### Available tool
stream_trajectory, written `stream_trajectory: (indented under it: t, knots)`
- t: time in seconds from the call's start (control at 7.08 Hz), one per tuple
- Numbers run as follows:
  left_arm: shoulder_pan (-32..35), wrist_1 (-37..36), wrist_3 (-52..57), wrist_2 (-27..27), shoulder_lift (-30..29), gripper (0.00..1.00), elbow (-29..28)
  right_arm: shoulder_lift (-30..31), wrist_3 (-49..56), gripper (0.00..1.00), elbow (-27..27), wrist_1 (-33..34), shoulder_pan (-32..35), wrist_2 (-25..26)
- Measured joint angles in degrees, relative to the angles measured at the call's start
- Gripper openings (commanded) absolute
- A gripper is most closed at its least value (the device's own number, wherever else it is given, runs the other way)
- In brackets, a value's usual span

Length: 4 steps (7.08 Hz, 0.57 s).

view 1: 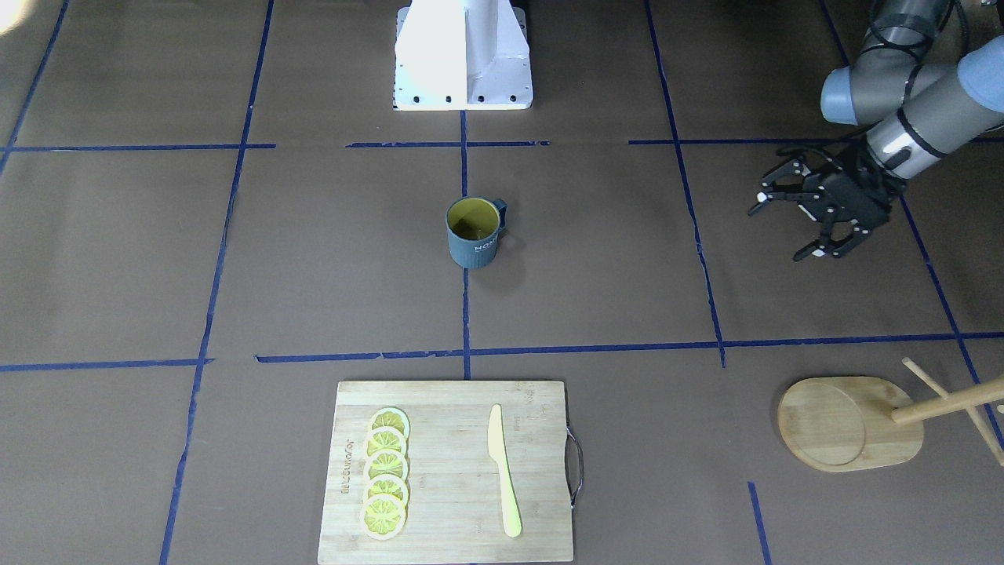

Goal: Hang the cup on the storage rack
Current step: 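Reach the left gripper to the upright teal mug and grasp its rim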

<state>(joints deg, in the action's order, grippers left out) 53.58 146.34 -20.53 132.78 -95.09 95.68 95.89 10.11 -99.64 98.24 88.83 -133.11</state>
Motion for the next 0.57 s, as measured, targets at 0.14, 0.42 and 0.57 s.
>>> stream_trajectory:
  t: [0.14,0.42,0.57]
  knots:
    - [-4.38,4.43,-1.00,-4.01,-1.63,1.00,0.04,0.00,0.00,1.00,0.03,0.01,-0.02,-0.07]
    - [-13.85,9.72,-1.49,-15.06,-4.26,1.00,-0.07,0.17,0.00,1.00,0.06,0.02,-0.09,-0.58]
    - [-18.95,11.12,-1.49,-21.54,-5.67,1.00,-0.36,0.37,0.00,1.00,0.02,0.00,-0.11,-1.04]
